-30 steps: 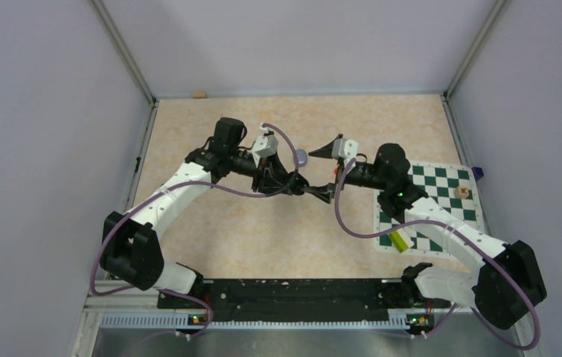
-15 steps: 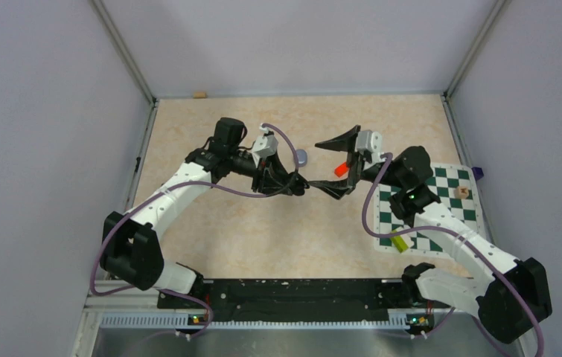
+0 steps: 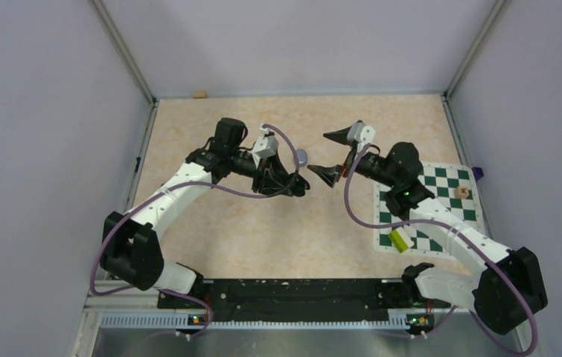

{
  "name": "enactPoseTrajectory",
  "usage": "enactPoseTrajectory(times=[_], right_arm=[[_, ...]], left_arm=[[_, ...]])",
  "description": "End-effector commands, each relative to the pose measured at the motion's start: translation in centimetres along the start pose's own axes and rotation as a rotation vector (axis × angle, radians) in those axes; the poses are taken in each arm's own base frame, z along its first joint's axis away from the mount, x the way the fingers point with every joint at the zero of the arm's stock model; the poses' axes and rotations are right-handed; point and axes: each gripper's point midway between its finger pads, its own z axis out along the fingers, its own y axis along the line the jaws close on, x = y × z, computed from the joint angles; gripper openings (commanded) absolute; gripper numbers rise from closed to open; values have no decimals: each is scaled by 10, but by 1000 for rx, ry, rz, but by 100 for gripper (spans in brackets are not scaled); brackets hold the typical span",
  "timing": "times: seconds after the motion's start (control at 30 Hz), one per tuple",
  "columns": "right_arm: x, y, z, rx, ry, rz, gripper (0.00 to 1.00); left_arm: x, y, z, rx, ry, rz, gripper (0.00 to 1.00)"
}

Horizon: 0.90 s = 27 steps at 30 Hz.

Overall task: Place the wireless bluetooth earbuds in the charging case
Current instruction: Close the charging case with the earbuds inside.

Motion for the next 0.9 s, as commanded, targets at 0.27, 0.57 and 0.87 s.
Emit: enactPoseTrajectory(times=[0.27,0.57,0.87], right_arm=[[15,7,6,-59,27,2,99],[13,32,7,-185,16,11,99],[3,56,2,-298,-23,2,99]], left_arm=[[-14,-5,1,34,-25,53,0],[-12,-5,1,34,-23,51,0],[-12,-4,1,33,-21,51,0]])
